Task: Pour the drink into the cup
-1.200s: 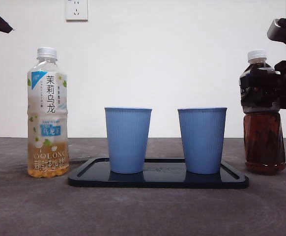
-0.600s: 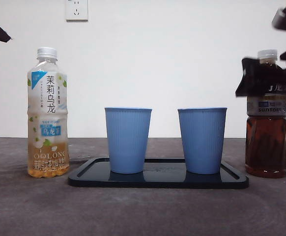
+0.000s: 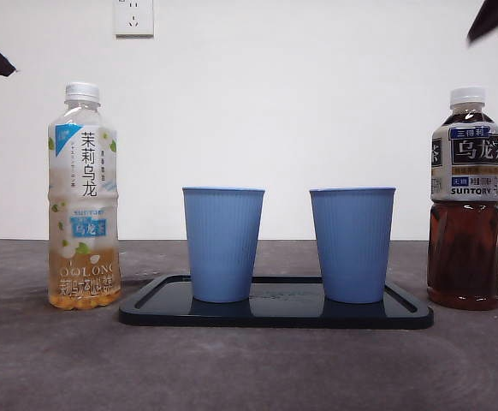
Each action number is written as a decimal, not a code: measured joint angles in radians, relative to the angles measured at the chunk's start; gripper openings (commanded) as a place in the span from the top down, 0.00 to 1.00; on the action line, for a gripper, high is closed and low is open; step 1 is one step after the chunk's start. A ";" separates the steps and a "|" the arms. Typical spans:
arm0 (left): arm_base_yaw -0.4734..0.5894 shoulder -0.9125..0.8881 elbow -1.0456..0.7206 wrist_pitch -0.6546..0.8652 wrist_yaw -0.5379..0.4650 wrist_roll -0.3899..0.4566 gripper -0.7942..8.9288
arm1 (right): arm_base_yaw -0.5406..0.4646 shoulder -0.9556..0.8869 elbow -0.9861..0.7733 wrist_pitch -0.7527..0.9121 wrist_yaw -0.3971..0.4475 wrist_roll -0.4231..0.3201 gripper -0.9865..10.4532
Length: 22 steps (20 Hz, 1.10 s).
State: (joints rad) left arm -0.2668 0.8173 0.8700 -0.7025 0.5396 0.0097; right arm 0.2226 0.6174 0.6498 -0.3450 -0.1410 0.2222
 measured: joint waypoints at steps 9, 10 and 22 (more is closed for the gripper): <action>0.000 0.000 -0.063 0.027 -0.226 -0.018 0.41 | 0.000 -0.132 0.290 -0.518 -0.302 -0.085 0.48; 0.000 0.000 -0.092 0.063 -0.242 -0.028 0.41 | 0.000 -0.138 0.291 -0.520 -0.302 -0.086 0.48; -0.024 0.127 -0.372 0.682 -0.334 -0.088 0.40 | 0.000 -0.139 0.291 -0.518 -0.278 -0.090 0.48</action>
State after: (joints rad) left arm -0.2905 0.9447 0.4976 -0.0204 0.2054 -0.0784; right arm 0.2226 0.4782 0.9405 -0.8635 -0.4194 0.1322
